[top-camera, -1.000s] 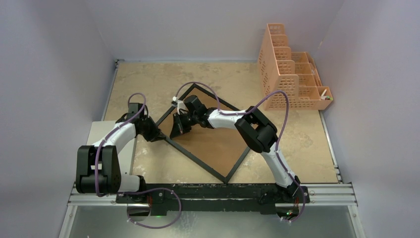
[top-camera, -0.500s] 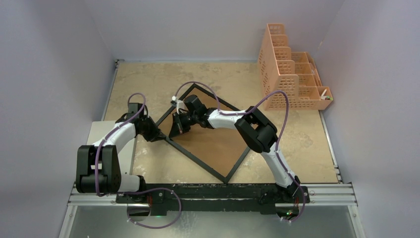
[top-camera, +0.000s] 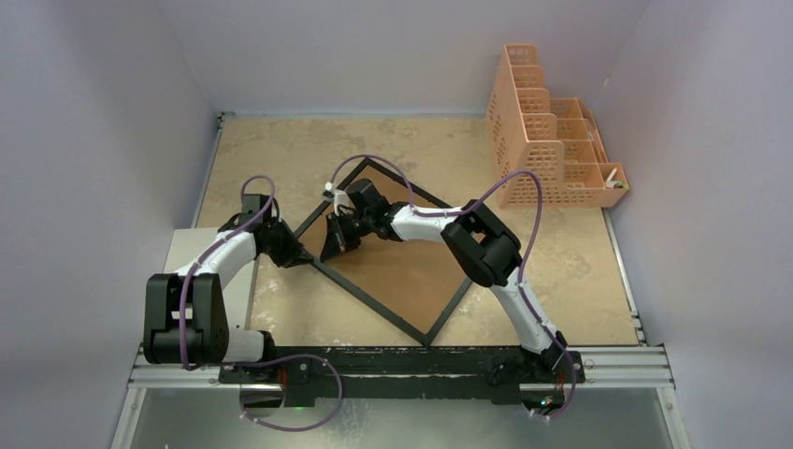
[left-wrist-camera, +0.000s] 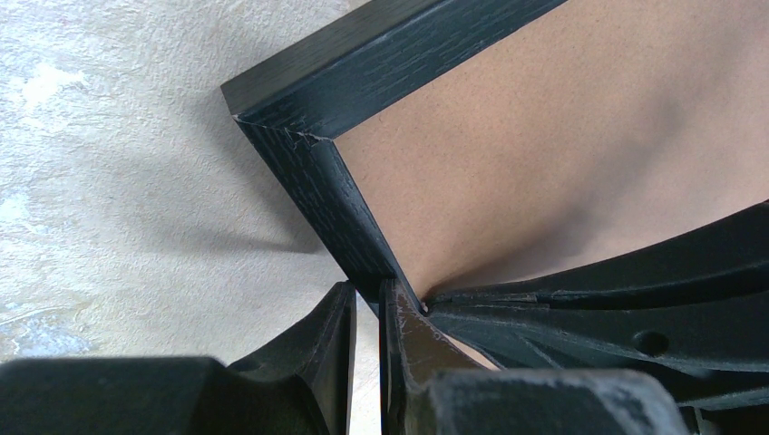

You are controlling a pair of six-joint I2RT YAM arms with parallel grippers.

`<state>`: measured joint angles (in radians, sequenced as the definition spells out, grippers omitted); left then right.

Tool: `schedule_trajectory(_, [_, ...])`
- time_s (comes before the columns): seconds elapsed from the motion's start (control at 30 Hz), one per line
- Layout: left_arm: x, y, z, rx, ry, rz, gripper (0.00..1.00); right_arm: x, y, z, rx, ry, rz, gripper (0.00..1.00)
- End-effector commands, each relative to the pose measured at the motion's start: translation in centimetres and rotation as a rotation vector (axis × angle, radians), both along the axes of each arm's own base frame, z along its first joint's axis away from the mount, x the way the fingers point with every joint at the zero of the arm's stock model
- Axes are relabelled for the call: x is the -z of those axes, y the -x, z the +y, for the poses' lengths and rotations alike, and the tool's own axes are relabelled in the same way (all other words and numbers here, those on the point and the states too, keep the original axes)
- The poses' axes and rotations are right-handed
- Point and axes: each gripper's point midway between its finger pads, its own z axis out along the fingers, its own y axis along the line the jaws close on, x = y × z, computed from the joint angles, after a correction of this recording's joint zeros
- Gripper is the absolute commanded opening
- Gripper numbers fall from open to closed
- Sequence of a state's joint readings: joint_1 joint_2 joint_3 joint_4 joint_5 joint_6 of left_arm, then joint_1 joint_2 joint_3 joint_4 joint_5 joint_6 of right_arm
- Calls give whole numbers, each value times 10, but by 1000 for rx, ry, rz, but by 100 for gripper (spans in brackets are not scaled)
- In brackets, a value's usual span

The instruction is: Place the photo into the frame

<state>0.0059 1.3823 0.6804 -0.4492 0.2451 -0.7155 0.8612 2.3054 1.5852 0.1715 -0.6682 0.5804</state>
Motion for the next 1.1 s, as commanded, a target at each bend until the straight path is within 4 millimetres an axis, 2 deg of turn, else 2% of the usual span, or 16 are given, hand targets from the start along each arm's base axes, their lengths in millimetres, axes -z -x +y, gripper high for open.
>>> schedule_trajectory(0.0, [35,27,11,2,-82,126,8,18,6,-10,-17,80,33,3])
schedule_trajectory(0.1, [35,28,12,3,-83,129,8,18,9,-12,-23,86,41,3])
schedule_trajectory(0.2, [36,28,12,3,-83,130,7,8,11,-10,-29,50,40,4])
schedule_trajectory(0.37, [35,28,11,4,-82,129,7,-33,11,2,-37,-85,25,4])
schedule_trajectory(0.5, [35,28,11,4,-81,128,7,-56,11,6,-43,-153,3,5])
schedule_trajectory(0.73, [35,28,11,5,-80,126,7,-47,10,6,-34,-141,9,5])
schedule_trajectory(0.87, [35,28,11,6,-80,125,7,-42,12,5,-42,-140,25,0])
schedule_trajectory(1.07, [35,29,11,7,-79,127,7,-39,18,5,-61,-148,56,0])
